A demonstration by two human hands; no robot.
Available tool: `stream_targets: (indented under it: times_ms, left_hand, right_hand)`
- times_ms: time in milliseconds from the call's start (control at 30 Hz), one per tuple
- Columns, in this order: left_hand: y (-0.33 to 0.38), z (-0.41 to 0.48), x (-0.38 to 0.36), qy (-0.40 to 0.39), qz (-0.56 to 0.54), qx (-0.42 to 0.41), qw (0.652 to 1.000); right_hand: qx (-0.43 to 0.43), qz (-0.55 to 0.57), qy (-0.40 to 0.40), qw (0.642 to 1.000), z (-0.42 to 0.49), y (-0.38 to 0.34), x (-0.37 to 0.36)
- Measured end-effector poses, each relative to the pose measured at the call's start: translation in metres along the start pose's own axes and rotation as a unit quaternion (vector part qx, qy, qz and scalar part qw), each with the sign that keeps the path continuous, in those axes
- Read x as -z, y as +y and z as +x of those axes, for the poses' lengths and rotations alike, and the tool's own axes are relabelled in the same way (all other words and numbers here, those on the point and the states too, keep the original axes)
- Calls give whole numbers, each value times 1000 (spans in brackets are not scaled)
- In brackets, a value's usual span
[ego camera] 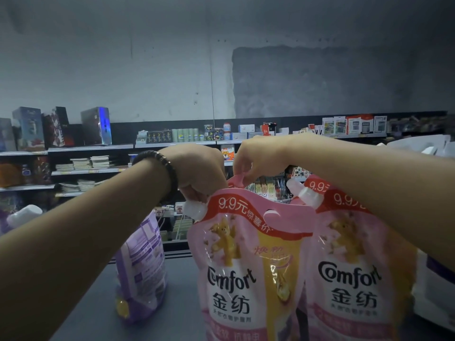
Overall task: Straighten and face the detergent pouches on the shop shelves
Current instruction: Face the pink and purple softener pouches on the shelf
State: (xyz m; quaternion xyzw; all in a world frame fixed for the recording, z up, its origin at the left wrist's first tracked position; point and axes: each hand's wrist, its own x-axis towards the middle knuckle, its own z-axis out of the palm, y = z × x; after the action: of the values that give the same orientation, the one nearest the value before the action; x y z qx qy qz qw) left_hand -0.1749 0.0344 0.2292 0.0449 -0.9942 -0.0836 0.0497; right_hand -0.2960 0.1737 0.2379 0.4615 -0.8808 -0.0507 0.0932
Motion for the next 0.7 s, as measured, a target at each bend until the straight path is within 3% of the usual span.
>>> stream_targets:
  times_ms: [367,700]
  left_hand:
    - [-10,-3,0,21,2,-4,1000]
    - [-17,-6,1,28,-9,-6,1000]
  right_hand:
    - [-35,50,21,998,-19,3,1]
    - [-46,7,49,998,-42,-9,4]
